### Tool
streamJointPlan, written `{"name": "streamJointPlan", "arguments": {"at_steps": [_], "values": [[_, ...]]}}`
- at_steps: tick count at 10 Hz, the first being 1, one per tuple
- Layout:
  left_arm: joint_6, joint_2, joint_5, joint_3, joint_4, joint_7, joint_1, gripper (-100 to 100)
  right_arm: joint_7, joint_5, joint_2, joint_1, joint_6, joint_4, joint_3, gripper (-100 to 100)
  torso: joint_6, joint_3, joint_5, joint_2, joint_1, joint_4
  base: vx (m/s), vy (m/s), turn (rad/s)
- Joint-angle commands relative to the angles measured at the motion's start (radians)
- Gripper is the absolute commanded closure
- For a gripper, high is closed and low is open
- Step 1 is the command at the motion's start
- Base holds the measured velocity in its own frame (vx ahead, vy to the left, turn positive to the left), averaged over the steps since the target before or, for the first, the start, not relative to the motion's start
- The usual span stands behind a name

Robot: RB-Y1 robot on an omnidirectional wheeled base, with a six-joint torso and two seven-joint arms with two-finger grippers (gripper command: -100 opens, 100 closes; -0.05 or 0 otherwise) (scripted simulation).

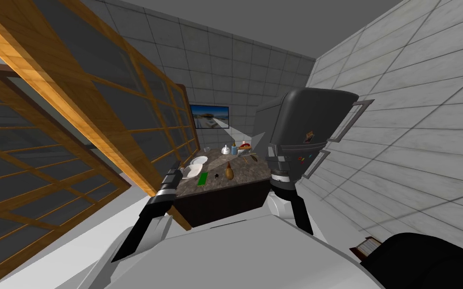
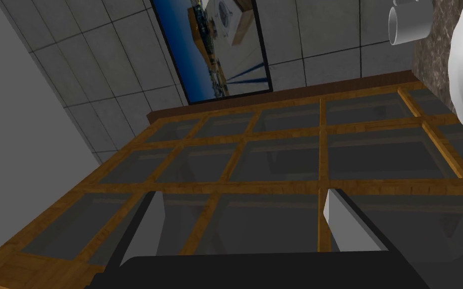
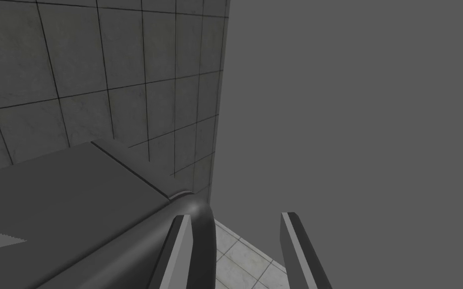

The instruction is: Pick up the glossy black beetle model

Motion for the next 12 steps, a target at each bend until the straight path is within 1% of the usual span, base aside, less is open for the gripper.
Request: {"name": "streamJointPlan", "arguments": {"at_steps": [1, 2, 3, 4, 5, 6, 7, 8, 9, 10, 11, 12], "values": [[0.043, 0.007, -0.004, 0.003, 0.007, 0.001, -0.011, -100, 0.0, 0.0, 0.0, 0.0, 0.0, 0.0, 0.0, 0, 0.0, 0.0, 0.0, 0.0, 0.0, 0.0, 0.001, -0.064, -0.004], [0.076, 0.02, -0.012, 0.01, 0.022, 0.002, -0.031, -100, 0.0, 0.0, 0.0, 0.0, 0.0, 0.0, 0.0, 0, 0.0, 0.0, 0.0, 0.0, 0.001, 0.0, -0.011, -0.072, -0.022], [0.098, 0.02, -0.012, 0.01, 0.022, 0.002, -0.031, -100, 0.0, 0.0, 0.0, 0.0, 0.0, 0.0, 0.0, 0, 0.0, 0.0, 0.0, 0.001, 0.001, 0.0, 0.001, -0.065, -0.008], [0.131, 0.033, -0.02, 0.017, 0.037, 0.003, -0.051, -100, 0.0, 0.0, 0.0, 0.0, 0.0, 0.0, 0.0, 0, 0.0, 0.0, 0.0, 0.001, 0.001, 0.0, 0.016, -0.087, -0.023], [0.156, 0.033, -0.02, 0.017, 0.037, 0.003, -0.051, -100, 0.0, 0.0, 0.0, 0.0, 0.0, 0.0, 0.0, 0, 0.0, 0.0, 0.0, 0.0, 0.0, 0.0, 0.01, -0.077, -0.006], [0.188, 0.045, -0.027, 0.026, 0.053, 0.003, -0.073, -100, 0.0, 0.0, 0.0, 0.0, 0.0, 0.0, 0.0, 0, 0.0, 0.0, 0.0, 0.0, 0.001, 0.0, -0.004, -0.098, -0.033], [0.212, 0.045, -0.027, 0.026, 0.053, 0.003, -0.073, -100, 0.0, 0.0, 0.0, 0.0, 0.0, 0.0, 0.0, 0, 0.0, 0.0, 0.0, 0.001, -0.001, 0.0, 0.002, -0.084, -0.007], [0.241, 0.057, -0.035, 0.034, 0.069, 0.002, -0.095, -100, 0.0, 0.0, 0.0, 0.0, 0.0, 0.0, 0.0, 0, 0.0, 0.0, 0.0, 0.001, 0.0, 0.0, 0.013, -0.081, -0.026], [0.27, 0.057, -0.035, 0.034, 0.069, 0.002, -0.095, -100, 0.0, 0.0, 0.0, 0.0, 0.0, 0.0, 0.0, 0, 0.0, 0.0, 0.0, 0.0, 0.0, 0.0, 0.016, -0.066, -0.013], [0.278, 0.057, -0.035, 0.034, 0.069, 0.002, -0.095, -100, 0.0, 0.0, 0.0, 0.0, 0.0, 0.0, 0.0, 0, 0.0, 0.0, 0.0, 0.0, 0.001, 0.0, 0.006, -0.026, 0.002], [0.321, 0.067, -0.043, 0.044, 0.086, 0.0, -0.118, -100, 0.0, 0.0, 0.0, 0.0, 0.0, 0.0, 0.0, 0, 0.0, 0.0, 0.001, 0.0, 0.004, 0.0, -0.001, -0.055, -0.036], [0.342, 0.067, -0.043, 0.044, 0.086, 0.0, -0.118, -100, 0.0, 0.0, 0.0, 0.0, 0.0, 0.0, 0.0, 0, 0.0, 0.0, 0.001, 0.0, 0.002, 0.0, 0.003, -0.06, -0.017]]}}
